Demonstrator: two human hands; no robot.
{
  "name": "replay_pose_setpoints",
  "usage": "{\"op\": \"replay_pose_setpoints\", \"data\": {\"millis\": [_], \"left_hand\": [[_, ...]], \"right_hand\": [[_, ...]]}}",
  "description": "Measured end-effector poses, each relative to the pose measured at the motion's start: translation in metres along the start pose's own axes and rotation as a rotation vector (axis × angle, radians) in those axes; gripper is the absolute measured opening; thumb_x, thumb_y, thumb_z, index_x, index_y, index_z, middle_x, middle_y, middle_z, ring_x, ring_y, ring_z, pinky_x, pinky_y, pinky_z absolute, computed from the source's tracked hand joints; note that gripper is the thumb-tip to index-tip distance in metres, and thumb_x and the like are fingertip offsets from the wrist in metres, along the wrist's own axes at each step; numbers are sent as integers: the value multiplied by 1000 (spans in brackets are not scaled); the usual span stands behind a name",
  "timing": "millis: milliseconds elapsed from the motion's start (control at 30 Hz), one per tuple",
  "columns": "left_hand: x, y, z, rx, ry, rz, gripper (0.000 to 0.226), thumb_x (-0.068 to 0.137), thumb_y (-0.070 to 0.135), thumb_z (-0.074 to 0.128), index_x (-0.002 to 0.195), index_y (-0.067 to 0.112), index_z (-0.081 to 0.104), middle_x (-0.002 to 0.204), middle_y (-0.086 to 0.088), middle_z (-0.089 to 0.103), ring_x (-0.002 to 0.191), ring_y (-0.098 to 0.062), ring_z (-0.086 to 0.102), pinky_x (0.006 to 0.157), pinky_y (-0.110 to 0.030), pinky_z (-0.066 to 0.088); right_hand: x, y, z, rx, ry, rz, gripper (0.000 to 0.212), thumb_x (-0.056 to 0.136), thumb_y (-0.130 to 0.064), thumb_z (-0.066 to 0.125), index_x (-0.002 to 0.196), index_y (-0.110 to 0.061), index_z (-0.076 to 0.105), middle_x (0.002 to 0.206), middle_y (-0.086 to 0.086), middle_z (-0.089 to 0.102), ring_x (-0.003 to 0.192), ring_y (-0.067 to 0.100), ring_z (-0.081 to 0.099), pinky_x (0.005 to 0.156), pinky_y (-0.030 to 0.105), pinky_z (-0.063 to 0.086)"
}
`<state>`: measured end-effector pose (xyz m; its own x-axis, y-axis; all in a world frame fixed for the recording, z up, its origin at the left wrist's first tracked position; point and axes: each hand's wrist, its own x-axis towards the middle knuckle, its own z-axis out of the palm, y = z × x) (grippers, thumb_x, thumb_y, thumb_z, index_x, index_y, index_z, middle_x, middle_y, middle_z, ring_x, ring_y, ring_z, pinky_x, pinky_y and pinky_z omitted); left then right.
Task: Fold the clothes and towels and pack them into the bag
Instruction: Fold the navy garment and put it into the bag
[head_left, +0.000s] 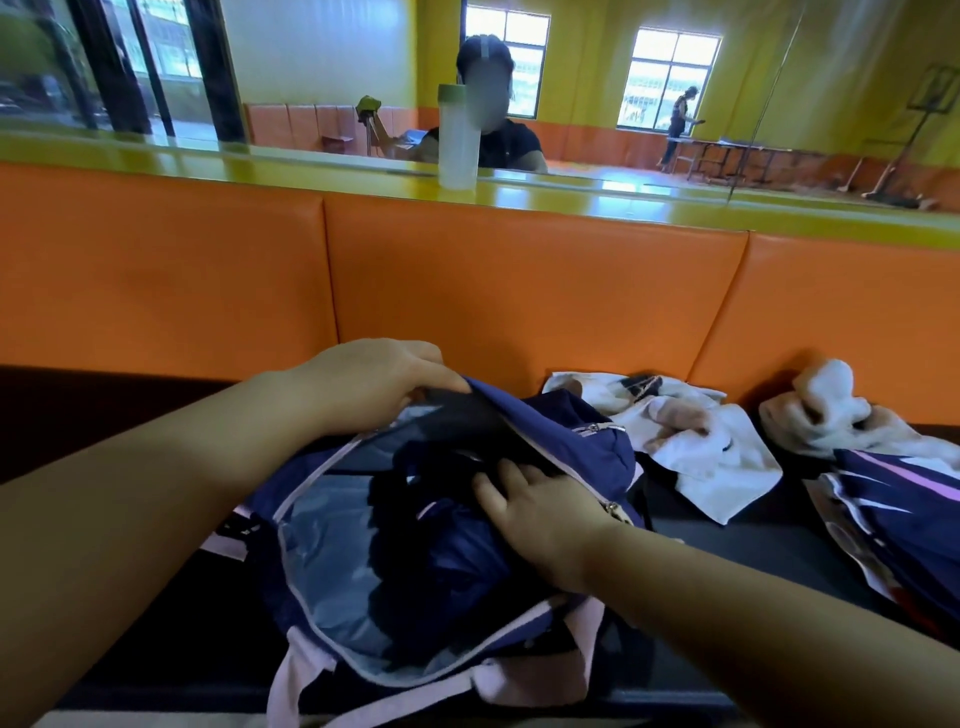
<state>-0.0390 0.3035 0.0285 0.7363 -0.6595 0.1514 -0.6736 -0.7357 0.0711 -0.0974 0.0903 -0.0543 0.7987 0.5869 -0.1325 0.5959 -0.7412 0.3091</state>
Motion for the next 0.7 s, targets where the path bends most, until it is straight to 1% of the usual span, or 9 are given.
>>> {"op": "replay_pose_setpoints", "data": {"millis": [133,200,233,300,400,467,533,600,700], "left_hand": [[10,10,4,2,16,-17,58,88,-5,46,130,34,52,112,7,55,90,-9,51,64,-21,38],[13,13,8,3,5,-16,59,87,-6,45,130,34,52,114,5,55,95,-14,55,72,-31,45],[13,13,11,-1,7,-15,59,87,-6,44,130,34,52,113,4,56,96,-17,56,74,-36,47],[13,11,14,-12,19,-24,59,87,-6,44,129,34,52,111,3,56,96,-20,56,75,-42,48],[12,11,17,-33,17,-36,58,87,-5,44,129,35,52,108,4,55,94,-18,55,72,-37,47],[9,14,19,-41,26,-41,52,91,1,45,129,36,52,107,7,54,93,-15,54,68,-31,43],[7,17,21,-51,32,-52,45,94,8,46,129,37,51,108,8,53,93,-15,54,69,-33,45],[4,21,22,-70,27,-59,42,95,13,46,128,38,50,109,10,52,94,-15,54,74,-39,48],[0,26,23,-108,19,-68,38,95,16,46,123,40,49,102,19,45,95,-11,51,77,-36,47]], "right_hand": [[-12,-7,-4,-58,89,-136,83,76,-26,69,143,-1,27,150,28,20,131,45,31,102,52,37],[-20,-12,-9,58,22,-221,91,73,-37,73,144,-4,26,155,19,8,136,38,19,110,49,27],[-24,-14,-12,157,-27,-217,87,77,-40,70,144,-7,27,156,15,7,136,35,18,111,46,27],[-33,-18,-17,357,-37,-180,66,88,-42,58,142,-12,35,153,8,22,132,30,31,103,39,35],[-40,-16,-13,483,122,-105,36,97,-32,46,129,-18,52,133,1,49,115,23,51,84,31,41],[-39,-11,-6,446,188,5,33,97,-29,45,128,-20,51,127,1,51,110,25,53,76,32,40],[-33,-7,3,368,155,40,39,94,-30,49,130,-18,47,128,6,49,113,30,50,80,37,42],[-25,-6,12,335,65,2,53,89,-32,55,137,-17,39,137,13,41,124,35,40,95,42,42],[-10,-9,18,385,-148,-16,85,83,-33,60,149,-22,9,157,17,-8,143,37,2,115,50,18]]}}
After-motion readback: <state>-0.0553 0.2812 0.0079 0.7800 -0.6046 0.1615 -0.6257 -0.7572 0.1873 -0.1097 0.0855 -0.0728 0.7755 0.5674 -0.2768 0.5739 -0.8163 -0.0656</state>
